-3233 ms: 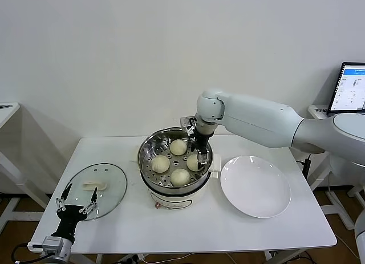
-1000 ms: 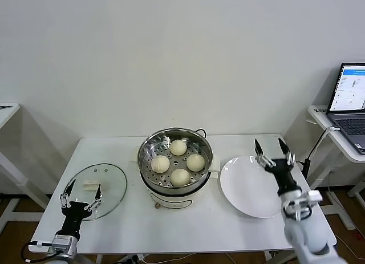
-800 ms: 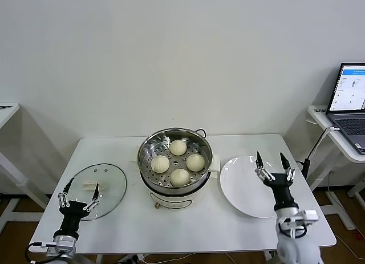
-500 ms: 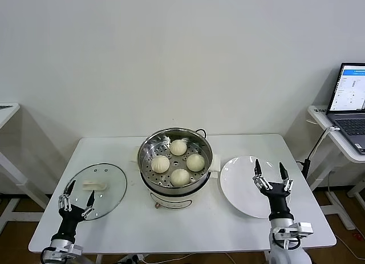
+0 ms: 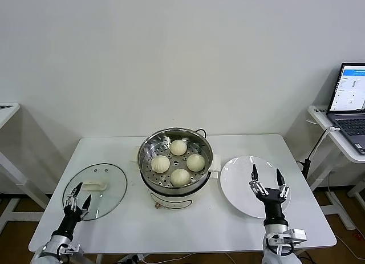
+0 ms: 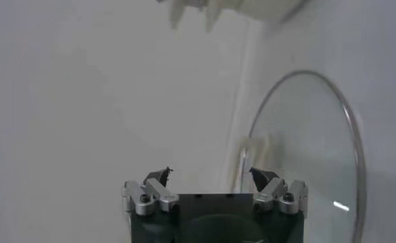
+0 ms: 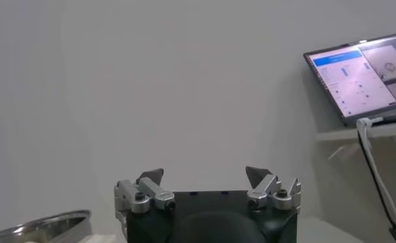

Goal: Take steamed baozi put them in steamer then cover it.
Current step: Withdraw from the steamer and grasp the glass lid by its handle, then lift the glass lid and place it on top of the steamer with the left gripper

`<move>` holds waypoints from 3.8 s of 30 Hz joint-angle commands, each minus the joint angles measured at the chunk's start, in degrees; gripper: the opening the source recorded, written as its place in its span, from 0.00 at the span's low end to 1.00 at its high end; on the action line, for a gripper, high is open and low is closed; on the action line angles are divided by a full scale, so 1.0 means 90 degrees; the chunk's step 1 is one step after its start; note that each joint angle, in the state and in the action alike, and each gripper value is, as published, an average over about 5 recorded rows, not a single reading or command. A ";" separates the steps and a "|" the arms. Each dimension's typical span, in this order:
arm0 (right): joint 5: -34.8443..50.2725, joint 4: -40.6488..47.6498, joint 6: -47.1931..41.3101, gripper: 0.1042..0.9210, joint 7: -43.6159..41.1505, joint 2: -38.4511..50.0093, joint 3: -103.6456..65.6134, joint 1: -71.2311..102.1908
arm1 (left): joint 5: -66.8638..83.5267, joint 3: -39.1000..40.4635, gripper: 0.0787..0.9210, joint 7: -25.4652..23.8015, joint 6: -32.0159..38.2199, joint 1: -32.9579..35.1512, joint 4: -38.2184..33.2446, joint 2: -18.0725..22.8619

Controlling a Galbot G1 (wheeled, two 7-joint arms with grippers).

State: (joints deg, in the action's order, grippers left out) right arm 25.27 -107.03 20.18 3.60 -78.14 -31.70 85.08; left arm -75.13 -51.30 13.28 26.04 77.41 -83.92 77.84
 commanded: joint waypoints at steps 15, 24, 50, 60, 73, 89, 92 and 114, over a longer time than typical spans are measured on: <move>-0.0174 0.0145 0.0169 0.88 -0.0027 -0.0102 0.0049 0.0077 | -0.0822 0.0179 0.88 0.0196 -0.0180 -0.1047 0.0788 -0.0053; -0.0225 0.0214 0.0223 0.88 -0.0038 -0.0103 0.0037 0.0079 | -0.0888 0.0218 0.88 0.0216 -0.0225 -0.1321 0.1164 -0.0058; -0.0335 0.0421 0.0397 0.88 -0.0054 -0.0125 0.0038 0.0049 | -0.0959 0.0241 0.21 0.0410 -0.0253 -0.1415 0.1335 -0.0014; -0.0319 0.0445 0.0397 0.88 -0.0052 -0.0121 0.0068 -0.0016 | -0.0285 0.0013 0.13 0.0174 -0.0686 -0.0535 -0.0924 -0.0087; -0.0261 0.0536 0.0430 0.88 -0.0059 -0.0084 0.0108 -0.0158 | 0.1444 0.0630 0.13 -0.2028 -0.3252 0.0669 -0.4362 -0.1150; -0.0293 0.0522 0.0546 0.88 -0.0087 -0.0133 -0.0130 -0.0073 | 0.0137 0.4712 0.13 -0.2957 -0.6118 -0.1258 -0.4528 -0.1422; -0.0337 0.0520 0.0555 0.88 -0.0087 -0.0183 -0.0139 -0.0062 | -0.0122 0.5195 0.13 -0.3055 -0.6337 -0.1646 -0.4274 -0.1232; -0.0540 0.0639 0.0585 0.88 -0.0080 -0.0300 -0.0148 -0.0017 | -0.1535 0.6216 0.13 -0.3174 -0.6548 -0.2623 -0.2352 0.0386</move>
State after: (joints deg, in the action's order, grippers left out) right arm 20.62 -101.44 25.39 2.83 -80.76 -33.03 84.90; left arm -83.79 0.01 -14.47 -30.65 57.39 -111.49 75.79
